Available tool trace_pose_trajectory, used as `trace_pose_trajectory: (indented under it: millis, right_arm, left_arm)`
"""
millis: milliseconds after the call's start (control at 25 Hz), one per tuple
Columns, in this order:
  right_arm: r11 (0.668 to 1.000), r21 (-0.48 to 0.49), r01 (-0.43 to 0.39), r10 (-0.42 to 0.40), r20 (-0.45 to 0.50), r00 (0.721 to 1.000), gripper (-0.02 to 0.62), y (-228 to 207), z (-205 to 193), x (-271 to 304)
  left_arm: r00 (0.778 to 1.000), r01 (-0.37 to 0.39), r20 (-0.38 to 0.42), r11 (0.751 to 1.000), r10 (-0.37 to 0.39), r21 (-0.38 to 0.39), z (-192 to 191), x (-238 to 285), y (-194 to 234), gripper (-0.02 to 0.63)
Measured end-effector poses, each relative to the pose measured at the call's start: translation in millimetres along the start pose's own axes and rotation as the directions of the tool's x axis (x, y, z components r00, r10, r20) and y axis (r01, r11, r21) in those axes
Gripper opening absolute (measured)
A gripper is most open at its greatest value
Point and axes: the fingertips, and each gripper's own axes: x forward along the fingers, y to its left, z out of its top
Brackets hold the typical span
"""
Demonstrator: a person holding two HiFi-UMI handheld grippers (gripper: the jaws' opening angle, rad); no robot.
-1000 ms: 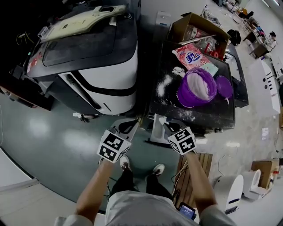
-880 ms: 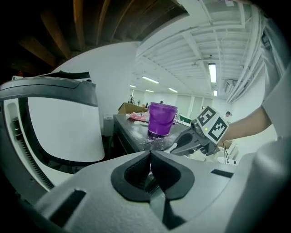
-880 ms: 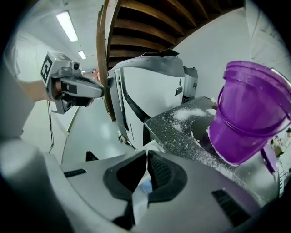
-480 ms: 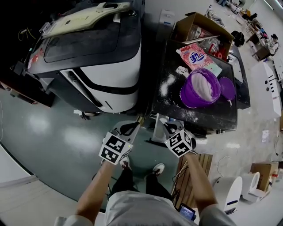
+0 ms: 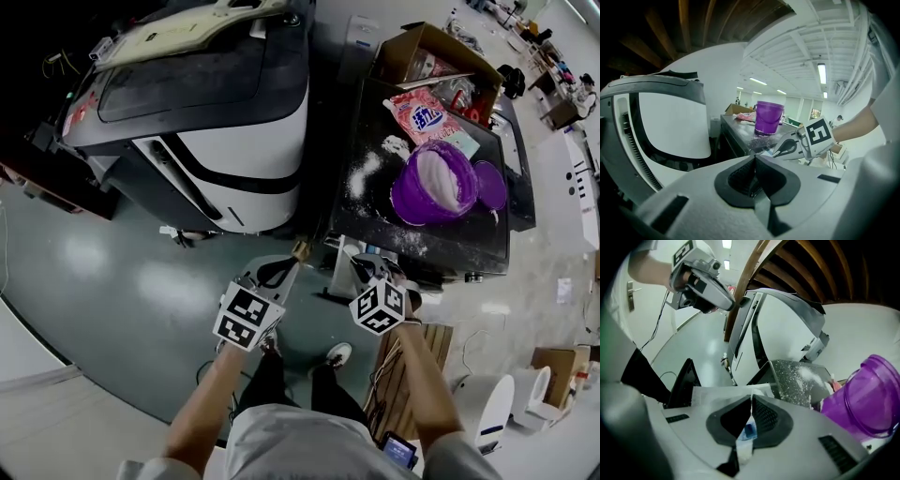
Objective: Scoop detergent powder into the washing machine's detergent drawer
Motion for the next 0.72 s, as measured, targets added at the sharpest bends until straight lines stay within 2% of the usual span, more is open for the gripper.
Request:
trace_pose_trajectory:
  millis: [200, 360, 480, 600, 720]
  right_arm:
    - [0.997, -0.053, 0.055, -0.054, 0.017, 0.998, 0.003, -5, 3, -3]
    - [0.98, -0.173, 0.101, -0.096, 0.037, 0.995, 0.003, -7, 6, -5]
    - [0.957, -0.266, 0.114, -0.11, 0.029, 0.994, 0.003, -4, 4, -3]
    - [0.914, -0.386, 0.126, -0.134, 0.006, 0.991, 0.003, 1, 0, -2]
    - [0.887, -0.437, 0.152, -0.168, 0.0, 0.986, 0.003, 2, -3, -3]
  left_arm:
    - [1.0, -0.016, 0.011, 0.999, 0.016, 0.031, 3, -4, -1, 0.009]
    - [0.999, -0.033, 0.037, 0.997, 0.03, 0.072, 12, -8, -1, 0.009]
    - [0.999, -0.036, 0.043, 0.996, 0.033, 0.079, 12, -8, -1, 0.009]
    - [0.998, -0.034, 0.047, 0.996, 0.03, 0.077, 13, -9, -2, 0.009]
    - [0.998, -0.033, 0.055, 0.996, 0.029, 0.077, 15, -11, -3, 0.009]
